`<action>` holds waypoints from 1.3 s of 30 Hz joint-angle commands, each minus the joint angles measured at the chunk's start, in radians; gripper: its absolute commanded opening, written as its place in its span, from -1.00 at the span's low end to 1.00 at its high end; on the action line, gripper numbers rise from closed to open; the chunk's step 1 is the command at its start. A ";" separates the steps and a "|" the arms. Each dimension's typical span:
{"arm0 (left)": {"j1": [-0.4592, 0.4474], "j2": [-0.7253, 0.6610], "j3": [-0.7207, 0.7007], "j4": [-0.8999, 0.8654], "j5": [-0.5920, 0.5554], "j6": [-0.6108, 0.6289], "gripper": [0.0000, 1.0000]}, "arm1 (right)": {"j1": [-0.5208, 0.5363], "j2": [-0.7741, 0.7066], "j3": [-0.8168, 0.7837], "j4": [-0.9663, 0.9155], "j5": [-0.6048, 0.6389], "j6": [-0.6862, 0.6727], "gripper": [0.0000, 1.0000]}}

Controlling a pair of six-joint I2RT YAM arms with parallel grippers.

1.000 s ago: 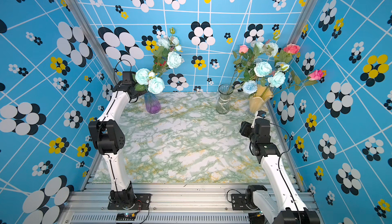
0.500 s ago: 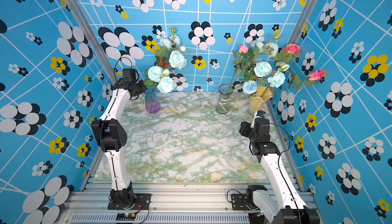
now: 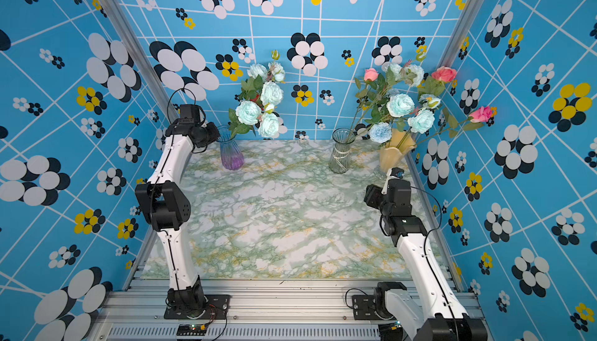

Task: Pick out blue flowers from the vase
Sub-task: Move the vase to the center of the board.

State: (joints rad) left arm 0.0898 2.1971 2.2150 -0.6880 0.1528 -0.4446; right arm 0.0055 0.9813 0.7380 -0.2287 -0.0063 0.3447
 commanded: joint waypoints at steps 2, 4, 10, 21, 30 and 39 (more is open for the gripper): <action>0.002 -0.016 -0.082 -0.118 0.143 -0.032 -1.00 | -0.003 0.008 0.039 -0.027 -0.014 -0.007 0.27; 0.001 -0.039 -0.103 -0.118 0.170 -0.030 -1.00 | -0.003 0.011 0.044 -0.033 -0.019 -0.007 0.27; 0.000 -0.133 -0.199 -0.122 0.181 -0.001 -1.00 | -0.002 0.004 0.044 -0.040 -0.029 -0.007 0.27; -0.024 -0.231 -0.318 -0.205 0.232 0.064 -1.00 | -0.003 -0.001 0.056 -0.061 -0.040 -0.015 0.28; -0.039 -0.288 -0.313 -0.285 0.312 0.078 -1.00 | -0.003 0.005 0.064 -0.067 -0.050 -0.013 0.29; -0.039 -0.256 -0.206 -0.362 0.341 0.081 -1.00 | -0.002 0.007 0.069 -0.072 -0.058 -0.015 0.30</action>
State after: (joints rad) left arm 0.0563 1.9507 1.9293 -0.9897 0.4088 -0.3622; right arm 0.0055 0.9913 0.7753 -0.2813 -0.0437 0.3443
